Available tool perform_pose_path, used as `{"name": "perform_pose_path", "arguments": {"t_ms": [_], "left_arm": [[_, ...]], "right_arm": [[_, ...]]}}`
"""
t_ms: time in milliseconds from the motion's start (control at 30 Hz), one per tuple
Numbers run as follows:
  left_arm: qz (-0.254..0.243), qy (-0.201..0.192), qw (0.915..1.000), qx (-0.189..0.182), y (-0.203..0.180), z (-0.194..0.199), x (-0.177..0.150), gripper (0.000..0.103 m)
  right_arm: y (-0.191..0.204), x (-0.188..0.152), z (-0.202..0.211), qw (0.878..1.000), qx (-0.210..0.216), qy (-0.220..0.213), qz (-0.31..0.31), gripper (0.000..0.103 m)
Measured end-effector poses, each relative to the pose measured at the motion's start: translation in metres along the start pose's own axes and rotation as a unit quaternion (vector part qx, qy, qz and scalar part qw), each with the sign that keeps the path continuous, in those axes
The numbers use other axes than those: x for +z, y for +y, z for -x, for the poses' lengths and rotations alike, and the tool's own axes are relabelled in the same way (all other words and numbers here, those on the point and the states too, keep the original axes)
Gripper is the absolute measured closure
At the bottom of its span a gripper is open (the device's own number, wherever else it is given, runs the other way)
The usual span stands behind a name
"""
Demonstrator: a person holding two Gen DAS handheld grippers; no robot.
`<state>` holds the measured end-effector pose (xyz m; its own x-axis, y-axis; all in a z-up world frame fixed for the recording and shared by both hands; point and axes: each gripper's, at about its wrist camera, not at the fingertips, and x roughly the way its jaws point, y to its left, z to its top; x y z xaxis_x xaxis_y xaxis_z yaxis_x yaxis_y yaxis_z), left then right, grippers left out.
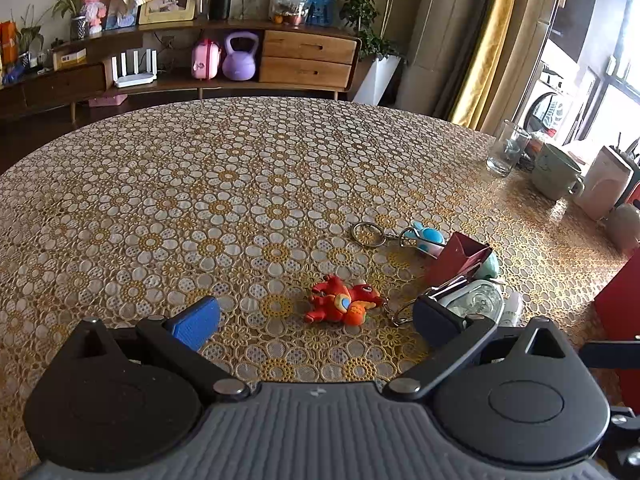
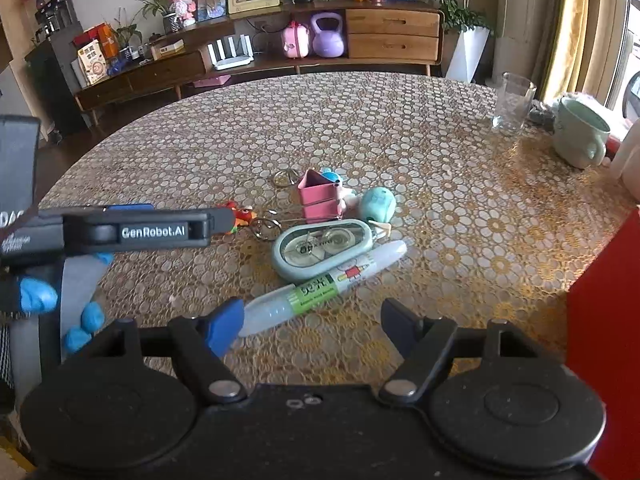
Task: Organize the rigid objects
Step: 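Grasp the white-and-green marker with the right tool while the left tool grasps the orange dragon toy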
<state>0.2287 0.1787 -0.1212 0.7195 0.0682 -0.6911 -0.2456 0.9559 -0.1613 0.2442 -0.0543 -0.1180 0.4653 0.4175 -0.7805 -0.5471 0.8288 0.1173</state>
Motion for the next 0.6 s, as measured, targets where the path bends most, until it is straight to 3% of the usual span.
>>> {"name": "perform_pose_path", "arguments": {"t_ms": [167, 600], "left_arm": [[-0.032, 0.005, 0.9994, 0.013, -0.007, -0.015, -0.001, 0.000], [-0.044, 0.005, 0.9988, 0.019, -0.009, -0.034, 0.001, 0.000]], "right_arm": [[0.003, 0.002, -0.021, 1.000, -0.006, 0.016, -0.005, 0.029], [0.006, 0.002, -0.040, 0.999, -0.013, 0.025, -0.031, 0.031]]}}
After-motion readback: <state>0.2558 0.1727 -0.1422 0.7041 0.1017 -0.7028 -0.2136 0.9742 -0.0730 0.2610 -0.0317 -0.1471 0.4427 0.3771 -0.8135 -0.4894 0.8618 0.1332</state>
